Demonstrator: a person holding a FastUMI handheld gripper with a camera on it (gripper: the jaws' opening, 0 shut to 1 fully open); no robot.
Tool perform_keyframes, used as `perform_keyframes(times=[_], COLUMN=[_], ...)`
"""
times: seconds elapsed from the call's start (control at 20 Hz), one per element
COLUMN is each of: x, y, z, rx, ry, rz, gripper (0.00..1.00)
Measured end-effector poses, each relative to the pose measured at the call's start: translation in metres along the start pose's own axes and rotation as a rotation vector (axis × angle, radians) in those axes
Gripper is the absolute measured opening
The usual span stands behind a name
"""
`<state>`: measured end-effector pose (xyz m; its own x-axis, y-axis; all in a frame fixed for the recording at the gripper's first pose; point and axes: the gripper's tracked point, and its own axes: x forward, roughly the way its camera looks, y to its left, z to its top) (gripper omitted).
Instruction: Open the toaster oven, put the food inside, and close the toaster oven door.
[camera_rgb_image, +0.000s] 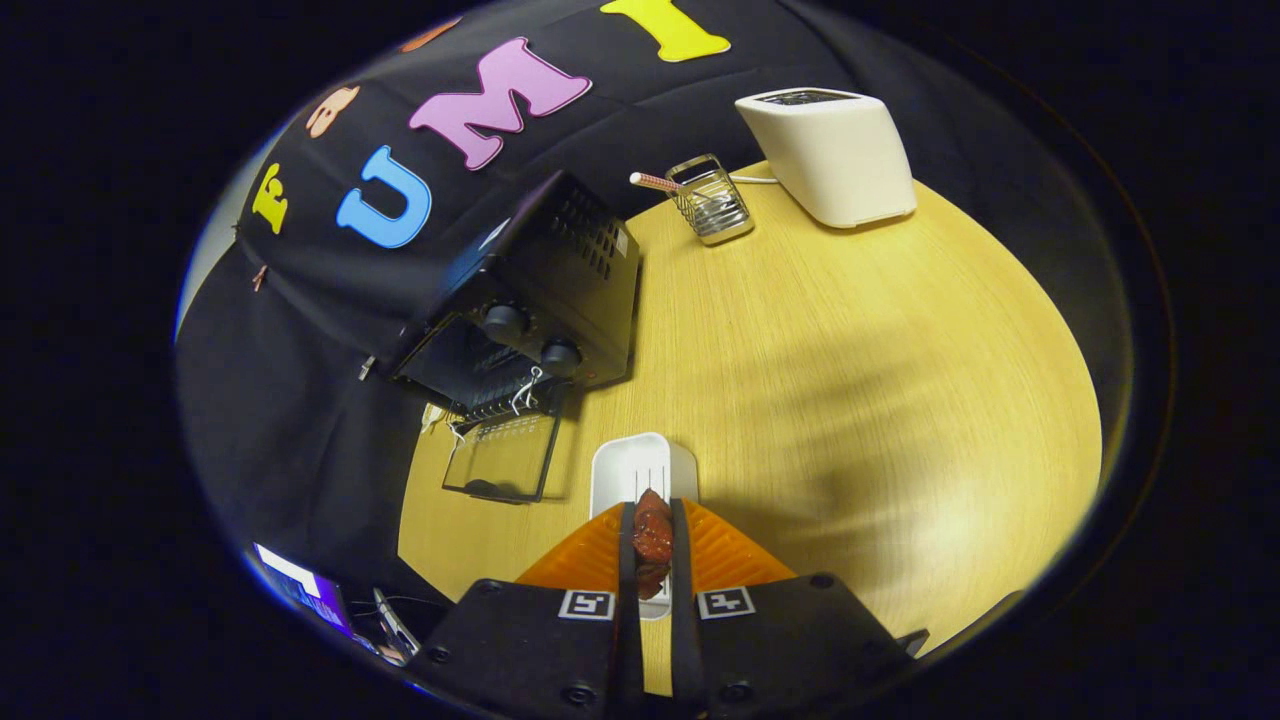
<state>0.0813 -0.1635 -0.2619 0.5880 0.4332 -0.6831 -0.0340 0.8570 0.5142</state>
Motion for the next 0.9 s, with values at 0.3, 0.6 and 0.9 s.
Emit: perform_keyframes(times=[0.3, 0.6, 0.9], x=[-0.022, -0.036, -0.041], y=[0.012, 0.050, 0.113], z=[0.028, 0.033, 0.024], rx=[0.084, 0.138, 0.226], ry=[-0.065, -0.125, -0.203], rz=[0.009, 0.004, 0.017], gripper=[0.15, 0.15, 0.15])
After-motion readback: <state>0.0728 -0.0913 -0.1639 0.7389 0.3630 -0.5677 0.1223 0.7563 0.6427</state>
